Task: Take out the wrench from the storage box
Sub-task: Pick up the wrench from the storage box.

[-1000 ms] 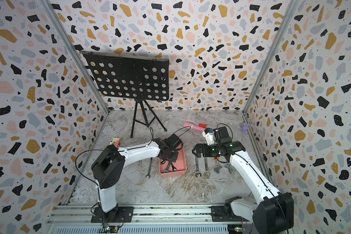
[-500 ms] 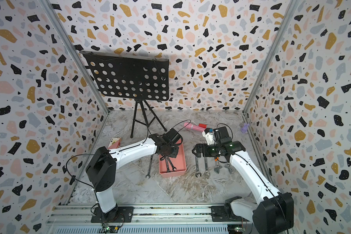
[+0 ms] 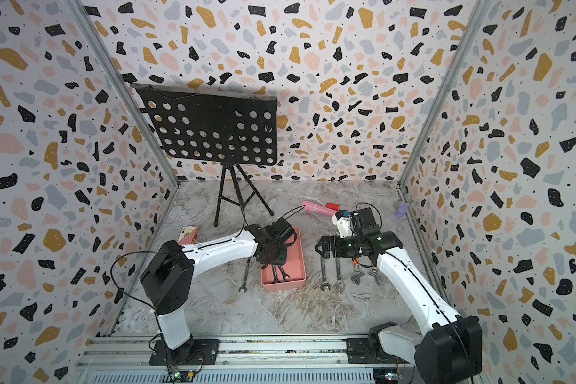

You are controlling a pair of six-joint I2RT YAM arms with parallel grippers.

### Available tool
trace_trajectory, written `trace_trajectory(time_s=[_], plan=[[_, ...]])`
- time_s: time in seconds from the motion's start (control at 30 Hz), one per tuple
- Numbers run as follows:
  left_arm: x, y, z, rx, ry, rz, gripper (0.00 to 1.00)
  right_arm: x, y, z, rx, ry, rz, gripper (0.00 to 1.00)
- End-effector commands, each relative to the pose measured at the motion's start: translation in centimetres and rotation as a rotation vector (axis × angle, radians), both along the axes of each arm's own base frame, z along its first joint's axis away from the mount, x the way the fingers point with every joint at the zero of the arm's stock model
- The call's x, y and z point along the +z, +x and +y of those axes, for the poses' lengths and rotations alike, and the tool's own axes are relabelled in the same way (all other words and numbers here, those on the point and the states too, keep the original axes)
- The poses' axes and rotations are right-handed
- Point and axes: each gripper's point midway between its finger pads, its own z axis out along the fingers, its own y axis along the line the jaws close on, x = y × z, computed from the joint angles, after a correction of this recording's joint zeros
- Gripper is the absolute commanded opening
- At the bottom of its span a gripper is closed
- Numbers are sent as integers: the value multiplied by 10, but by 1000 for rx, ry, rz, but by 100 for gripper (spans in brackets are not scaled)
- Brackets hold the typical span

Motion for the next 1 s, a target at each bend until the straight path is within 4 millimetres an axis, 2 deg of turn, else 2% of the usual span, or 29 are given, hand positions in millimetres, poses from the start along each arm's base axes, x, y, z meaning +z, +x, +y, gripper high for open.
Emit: trace_trajectory(time_s=[0.0,0.17,0.4,0.7,0.97], plan=[[4,-8,12,149,-15,4,42,10,-2,3,21,14,-33,100],[-17,-15,18,192,13,54,40,9,-2,3,23,16,-35,100],[-38,-19,12,180,26,112,34,6,-4,-1,20,12,-35,100],[-61,-24,28,173,97,143,26,3,-3,-7,3,18,-32,100],[-81,-16,15,101,79,182,23,2,-2,-12,-8,27,-29,100]])
